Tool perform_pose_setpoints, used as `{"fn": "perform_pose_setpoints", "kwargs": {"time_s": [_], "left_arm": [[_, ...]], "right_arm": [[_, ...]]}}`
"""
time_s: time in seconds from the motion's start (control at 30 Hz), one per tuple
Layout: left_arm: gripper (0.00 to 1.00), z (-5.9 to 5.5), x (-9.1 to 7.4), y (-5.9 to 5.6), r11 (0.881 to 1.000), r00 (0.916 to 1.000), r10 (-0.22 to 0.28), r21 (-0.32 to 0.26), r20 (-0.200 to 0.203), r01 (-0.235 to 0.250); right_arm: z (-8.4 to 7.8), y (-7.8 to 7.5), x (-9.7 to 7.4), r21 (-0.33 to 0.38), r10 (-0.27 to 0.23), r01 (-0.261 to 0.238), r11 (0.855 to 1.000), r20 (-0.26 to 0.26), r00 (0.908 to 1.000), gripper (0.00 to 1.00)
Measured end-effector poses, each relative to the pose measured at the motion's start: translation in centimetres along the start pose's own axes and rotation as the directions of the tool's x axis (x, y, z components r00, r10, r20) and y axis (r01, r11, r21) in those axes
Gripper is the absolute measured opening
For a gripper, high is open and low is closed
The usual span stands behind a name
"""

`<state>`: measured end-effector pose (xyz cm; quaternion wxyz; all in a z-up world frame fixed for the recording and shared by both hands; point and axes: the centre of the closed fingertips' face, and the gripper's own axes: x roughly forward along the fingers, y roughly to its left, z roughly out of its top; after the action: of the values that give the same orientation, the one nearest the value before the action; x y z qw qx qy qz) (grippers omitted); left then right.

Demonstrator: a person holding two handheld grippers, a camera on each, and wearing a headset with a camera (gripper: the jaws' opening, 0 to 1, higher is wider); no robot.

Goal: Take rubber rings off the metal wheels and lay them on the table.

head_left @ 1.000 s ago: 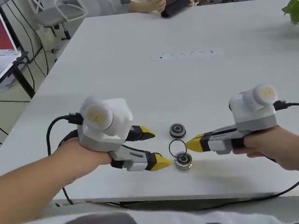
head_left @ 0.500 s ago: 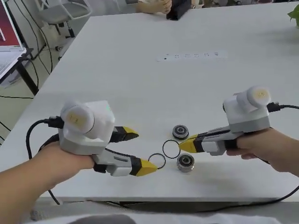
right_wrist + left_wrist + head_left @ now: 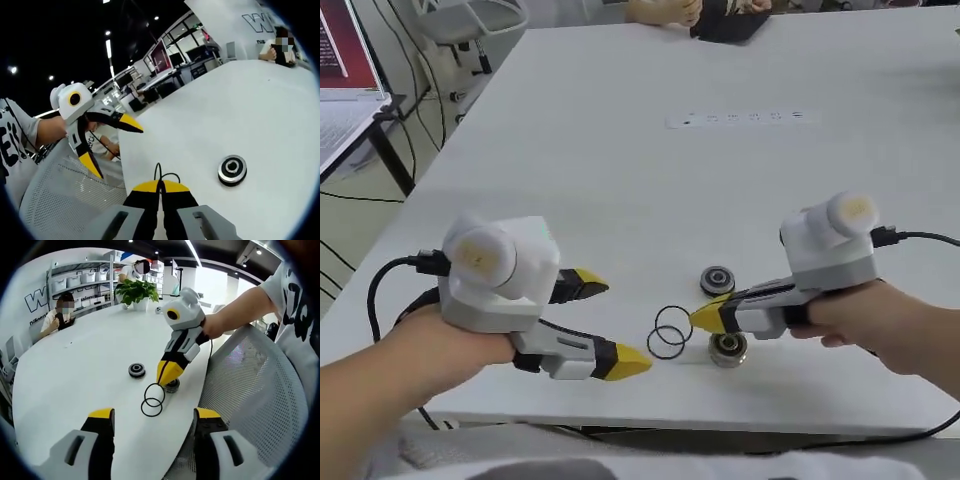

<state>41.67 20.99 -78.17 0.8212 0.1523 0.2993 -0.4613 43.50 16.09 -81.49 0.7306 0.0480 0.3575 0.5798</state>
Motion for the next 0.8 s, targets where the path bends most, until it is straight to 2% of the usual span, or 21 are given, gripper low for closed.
{"fn": "perform_pose_setpoints", "kwargs": {"time_s": [0.43,0.8], "left_arm": [[0.62,-0.6,-0.3,0.7,1.000,0.9999,0.013,-0.017,-0.007,-0.013],[0.61,-0.5,-0.2,1.0,1.000,0.9999,0.012,-0.020,-0.006,-0.012]], "right_arm": [[-0.9,-0.7,1.3,0.023,-0.007,0.008,1.000,-0.031,0.9995,0.00],[-1.5,-1.2,1.8,0.018,-0.030,0.031,0.999,-0.058,0.9979,0.00]]}}
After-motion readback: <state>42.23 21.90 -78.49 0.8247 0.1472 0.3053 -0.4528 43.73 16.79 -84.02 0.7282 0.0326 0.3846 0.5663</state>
